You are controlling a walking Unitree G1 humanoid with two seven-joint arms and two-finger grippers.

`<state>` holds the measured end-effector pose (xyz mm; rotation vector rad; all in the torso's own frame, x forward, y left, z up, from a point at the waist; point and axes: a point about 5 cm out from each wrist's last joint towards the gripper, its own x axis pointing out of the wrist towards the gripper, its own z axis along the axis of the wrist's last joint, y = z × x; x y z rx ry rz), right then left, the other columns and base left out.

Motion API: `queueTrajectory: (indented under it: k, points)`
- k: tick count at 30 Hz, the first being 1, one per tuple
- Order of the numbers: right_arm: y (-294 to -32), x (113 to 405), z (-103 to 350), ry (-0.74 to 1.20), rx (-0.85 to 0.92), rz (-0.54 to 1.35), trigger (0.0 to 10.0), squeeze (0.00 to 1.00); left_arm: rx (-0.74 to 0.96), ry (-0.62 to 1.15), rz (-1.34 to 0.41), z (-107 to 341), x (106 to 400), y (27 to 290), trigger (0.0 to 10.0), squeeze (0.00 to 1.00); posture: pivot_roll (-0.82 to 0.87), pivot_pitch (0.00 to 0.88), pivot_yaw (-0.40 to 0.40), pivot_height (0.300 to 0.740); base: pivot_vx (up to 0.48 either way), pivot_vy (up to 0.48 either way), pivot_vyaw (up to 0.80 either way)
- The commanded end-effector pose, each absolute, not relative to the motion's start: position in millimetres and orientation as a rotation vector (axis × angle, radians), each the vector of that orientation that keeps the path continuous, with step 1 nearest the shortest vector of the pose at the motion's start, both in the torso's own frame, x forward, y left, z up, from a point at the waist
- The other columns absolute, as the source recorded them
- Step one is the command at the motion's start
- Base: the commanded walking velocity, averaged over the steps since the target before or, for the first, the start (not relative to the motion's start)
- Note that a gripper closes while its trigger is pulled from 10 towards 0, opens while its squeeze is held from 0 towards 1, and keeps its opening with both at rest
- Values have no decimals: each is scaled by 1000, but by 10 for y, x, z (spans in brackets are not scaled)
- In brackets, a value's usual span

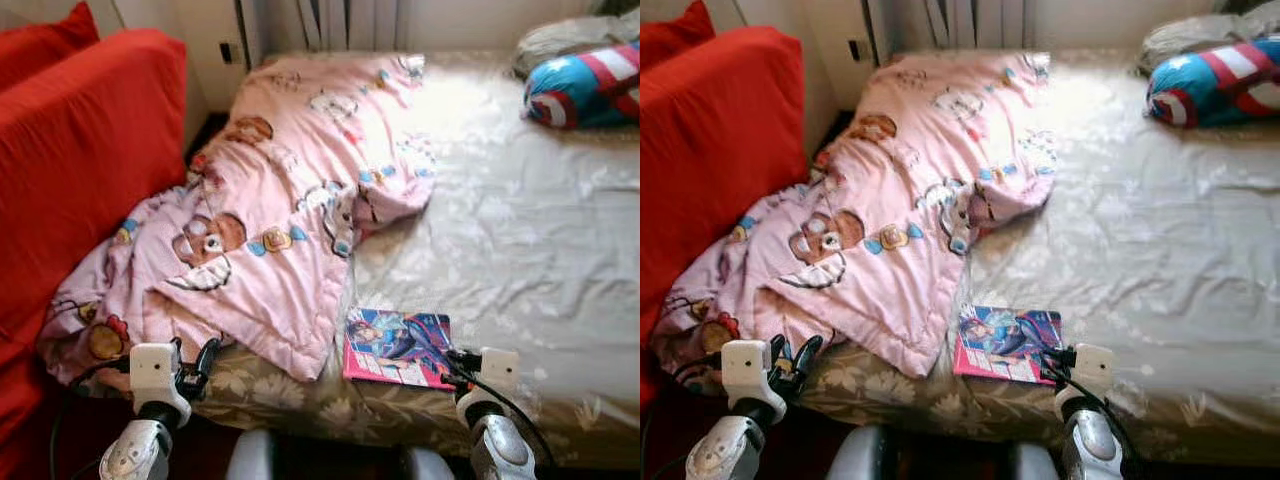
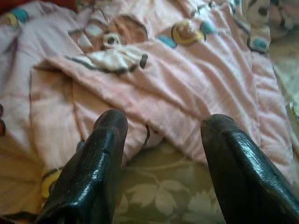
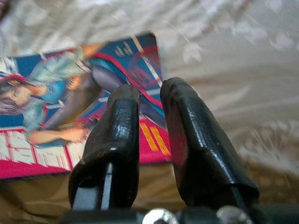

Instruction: Clean up the room

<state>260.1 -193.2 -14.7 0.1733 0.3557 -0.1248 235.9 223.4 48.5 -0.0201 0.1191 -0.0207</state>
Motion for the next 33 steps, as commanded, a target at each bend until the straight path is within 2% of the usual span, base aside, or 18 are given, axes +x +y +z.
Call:
queueTrajectory:
  k: [1,7,8,11,12,23,33]
  points:
    - [-1933,2618,-161,378,190,-144,10000,0,0,126,-9,510,2378,2284,10000,0,41,248,53,629,0,0,0]
    - [-2002,2700,-97,357,229,-188,10000,0,3,111,-7,582,2373,2281,10000,0,53,272,64,629,0,0,0]
    - [-2010,2734,-61,329,271,-189,10000,1000,5,111,-14,592,2356,2276,10000,0,62,306,67,629,0,0,0]
    - [-2027,2761,-46,331,289,-210,10000,1000,10,120,-13,603,2306,2290,10000,0,67,320,73,629,0,0,0]
    - [-2034,2778,-37,330,306,-220,10000,0,13,126,-8,608,2267,2310,10000,0,71,336,72,629,0,0,0]
    - [-2003,2862,-6,326,460,-225,10000,0,45,169,23,648,2006,2427,10000,0,126,379,96,629,0,0,0]
    - [-2058,2922,73,274,492,-222,10000,0,69,194,22,677,1935,2480,10000,0,148,384,115,629,0,0,0]
